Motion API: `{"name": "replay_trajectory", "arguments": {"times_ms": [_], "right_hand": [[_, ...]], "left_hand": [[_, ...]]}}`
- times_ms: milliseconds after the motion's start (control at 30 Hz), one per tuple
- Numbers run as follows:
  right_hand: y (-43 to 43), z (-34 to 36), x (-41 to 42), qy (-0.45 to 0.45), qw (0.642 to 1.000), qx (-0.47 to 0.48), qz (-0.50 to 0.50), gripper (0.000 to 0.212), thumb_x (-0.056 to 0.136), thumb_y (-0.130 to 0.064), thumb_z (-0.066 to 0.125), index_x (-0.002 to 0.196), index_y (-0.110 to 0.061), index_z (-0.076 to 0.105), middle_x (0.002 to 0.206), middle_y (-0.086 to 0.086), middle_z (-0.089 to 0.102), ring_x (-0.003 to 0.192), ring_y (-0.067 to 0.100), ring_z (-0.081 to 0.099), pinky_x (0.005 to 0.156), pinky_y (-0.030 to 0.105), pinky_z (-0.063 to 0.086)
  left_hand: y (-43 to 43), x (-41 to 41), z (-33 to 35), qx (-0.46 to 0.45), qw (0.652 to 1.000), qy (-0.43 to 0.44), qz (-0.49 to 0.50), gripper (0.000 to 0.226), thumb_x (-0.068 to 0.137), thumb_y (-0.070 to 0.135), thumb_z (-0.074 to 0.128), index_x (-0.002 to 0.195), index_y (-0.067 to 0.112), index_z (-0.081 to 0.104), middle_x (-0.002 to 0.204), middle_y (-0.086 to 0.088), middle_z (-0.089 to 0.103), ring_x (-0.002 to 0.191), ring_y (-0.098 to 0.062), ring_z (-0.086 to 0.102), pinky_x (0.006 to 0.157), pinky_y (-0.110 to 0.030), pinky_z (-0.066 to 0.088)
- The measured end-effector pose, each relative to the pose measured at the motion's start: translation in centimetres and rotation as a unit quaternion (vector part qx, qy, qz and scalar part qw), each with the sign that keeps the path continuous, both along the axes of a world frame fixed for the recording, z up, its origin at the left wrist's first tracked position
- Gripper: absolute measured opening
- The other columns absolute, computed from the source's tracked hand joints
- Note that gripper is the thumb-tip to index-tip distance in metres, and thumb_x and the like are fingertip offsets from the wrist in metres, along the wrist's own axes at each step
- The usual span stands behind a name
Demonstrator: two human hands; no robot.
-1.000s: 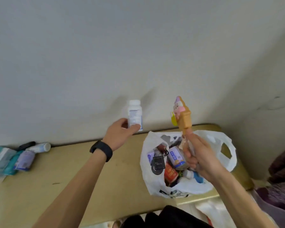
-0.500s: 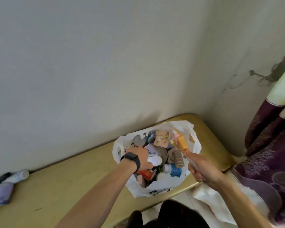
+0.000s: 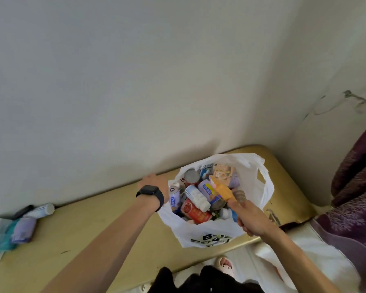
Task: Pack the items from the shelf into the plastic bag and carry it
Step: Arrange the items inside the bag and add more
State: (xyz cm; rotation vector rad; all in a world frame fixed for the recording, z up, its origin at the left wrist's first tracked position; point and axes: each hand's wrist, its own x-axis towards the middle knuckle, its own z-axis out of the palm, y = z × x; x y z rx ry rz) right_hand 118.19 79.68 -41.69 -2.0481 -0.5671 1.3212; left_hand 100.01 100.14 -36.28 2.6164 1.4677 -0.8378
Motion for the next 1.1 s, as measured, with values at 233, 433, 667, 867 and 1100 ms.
{"name": "replay_trajectory", "arguments": {"times_ms": [233, 433, 667, 867, 1100], "right_hand": [[5.7, -1.0, -2.1, -0.248, 0.927, -0.067, 0.273, 0.055, 0.097, -0.058, 0.032, 0.128, -0.013, 0.038, 0.112, 0.013, 0.059, 0.104, 0.034, 0.06, 0.077, 0.037, 0.042], [9.2, -3.6, -4.8, -0.327, 0.827, -0.065, 0.452, 0.054, 0.091, -0.047, 0.047, 0.141, -0.03, 0.033, 0.127, 0.01, 0.06, 0.106, 0.036, 0.062, 0.083, 0.041, 0.052], [8.9, -4.8, -6.1, -0.38, 0.809, -0.039, 0.446, 0.069, 0.087, -0.056, 0.044, 0.151, -0.043, 0.023, 0.138, 0.003, 0.048, 0.119, 0.033, 0.051, 0.091, 0.042, 0.046], [6.5, -1.4, -4.0, -0.318, 0.916, 0.062, 0.236, 0.041, 0.094, -0.039, 0.056, 0.134, -0.03, 0.056, 0.131, 0.0, 0.06, 0.118, 0.022, 0.053, 0.094, 0.034, 0.047], [7.8, 6.5, -6.3, -0.376, 0.867, 0.28, 0.168, 0.018, 0.091, -0.021, 0.067, 0.107, -0.026, 0.073, 0.109, -0.012, 0.069, 0.104, 0.004, 0.053, 0.092, 0.011, 0.035]], "left_hand": [[0.2, -1.0, 2.0, -0.083, 0.974, -0.202, 0.057, 0.032, 0.089, 0.018, 0.051, 0.119, 0.027, 0.057, 0.112, -0.002, 0.065, 0.091, -0.025, 0.062, 0.063, -0.029, 0.047], [-0.3, -1.5, 0.8, -0.145, 0.912, -0.36, 0.13, 0.026, 0.088, 0.015, 0.052, 0.083, 0.038, 0.061, 0.118, 0.003, 0.066, 0.102, -0.019, 0.061, 0.077, -0.027, 0.048], [0.0, -2.7, 0.9, -0.144, 0.906, -0.376, 0.132, 0.021, 0.091, 0.017, 0.052, 0.098, 0.032, 0.064, 0.118, 0.002, 0.065, 0.105, -0.018, 0.06, 0.081, -0.028, 0.049], [0.4, -6.2, 0.2, -0.187, 0.837, -0.464, 0.219, 0.025, 0.095, 0.029, 0.053, 0.119, 0.032, 0.053, 0.11, 0.007, 0.062, 0.089, -0.019, 0.066, 0.068, -0.029, 0.053], [0.7, -13.4, -4.3, -0.093, 0.877, -0.383, 0.274, 0.037, 0.095, 0.031, 0.054, 0.131, 0.028, 0.051, 0.127, 0.002, 0.058, 0.112, -0.018, 0.055, 0.09, -0.03, 0.046]]}}
